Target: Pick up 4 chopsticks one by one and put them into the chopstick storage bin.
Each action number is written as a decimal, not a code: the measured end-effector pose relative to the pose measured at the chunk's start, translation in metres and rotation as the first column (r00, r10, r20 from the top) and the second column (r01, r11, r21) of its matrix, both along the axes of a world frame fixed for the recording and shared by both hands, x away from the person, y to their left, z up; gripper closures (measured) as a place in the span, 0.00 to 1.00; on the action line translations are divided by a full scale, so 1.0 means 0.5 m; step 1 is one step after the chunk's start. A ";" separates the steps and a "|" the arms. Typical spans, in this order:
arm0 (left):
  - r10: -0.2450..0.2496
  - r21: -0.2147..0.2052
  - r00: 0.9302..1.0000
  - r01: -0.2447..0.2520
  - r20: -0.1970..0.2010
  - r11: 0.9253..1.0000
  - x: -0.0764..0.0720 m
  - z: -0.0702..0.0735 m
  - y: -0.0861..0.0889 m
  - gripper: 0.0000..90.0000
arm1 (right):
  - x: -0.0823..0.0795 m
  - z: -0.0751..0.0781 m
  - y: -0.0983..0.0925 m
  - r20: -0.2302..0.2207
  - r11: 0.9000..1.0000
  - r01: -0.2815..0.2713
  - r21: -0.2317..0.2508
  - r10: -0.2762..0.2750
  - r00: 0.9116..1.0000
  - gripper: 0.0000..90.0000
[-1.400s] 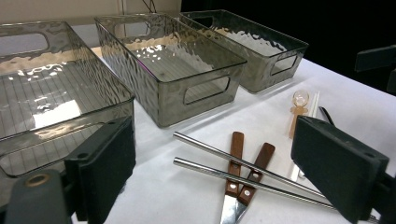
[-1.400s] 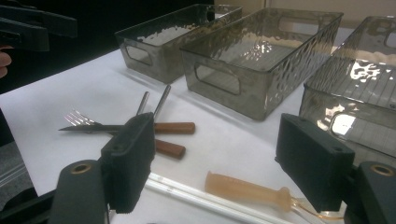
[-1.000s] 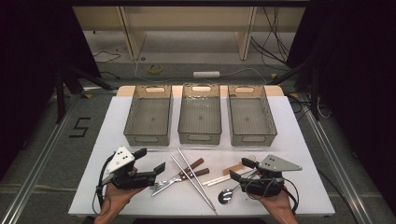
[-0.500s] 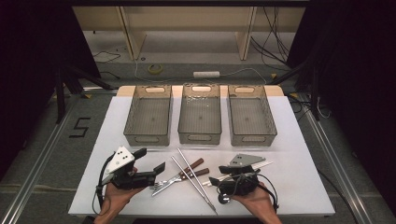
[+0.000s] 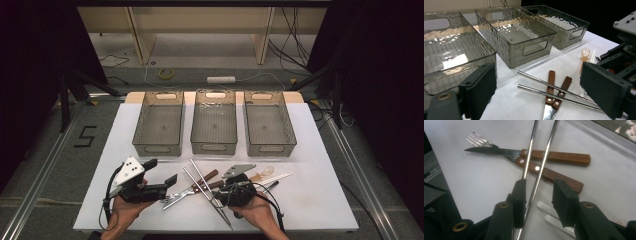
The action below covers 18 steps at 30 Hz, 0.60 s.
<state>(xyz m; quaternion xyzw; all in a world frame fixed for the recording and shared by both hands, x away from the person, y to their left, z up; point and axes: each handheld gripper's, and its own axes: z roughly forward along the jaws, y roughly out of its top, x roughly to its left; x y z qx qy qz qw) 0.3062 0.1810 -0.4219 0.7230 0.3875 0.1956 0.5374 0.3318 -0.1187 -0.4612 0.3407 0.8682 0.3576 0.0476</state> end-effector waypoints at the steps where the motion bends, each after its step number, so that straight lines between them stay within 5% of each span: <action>1: 0.001 0.001 1.000 -0.001 0.001 1.000 0.000 0.000 0.000 0.15 | 0.003 -0.003 0.004 0.001 1.000 -0.004 -0.005 0.004 1.000 0.74; 18: -0.001 -0.001 1.000 0.001 0.005 1.000 -0.001 0.001 0.001 0.15 | 0.019 -0.028 0.040 -0.036 0.998 0.000 -0.058 -0.002 0.999 0.83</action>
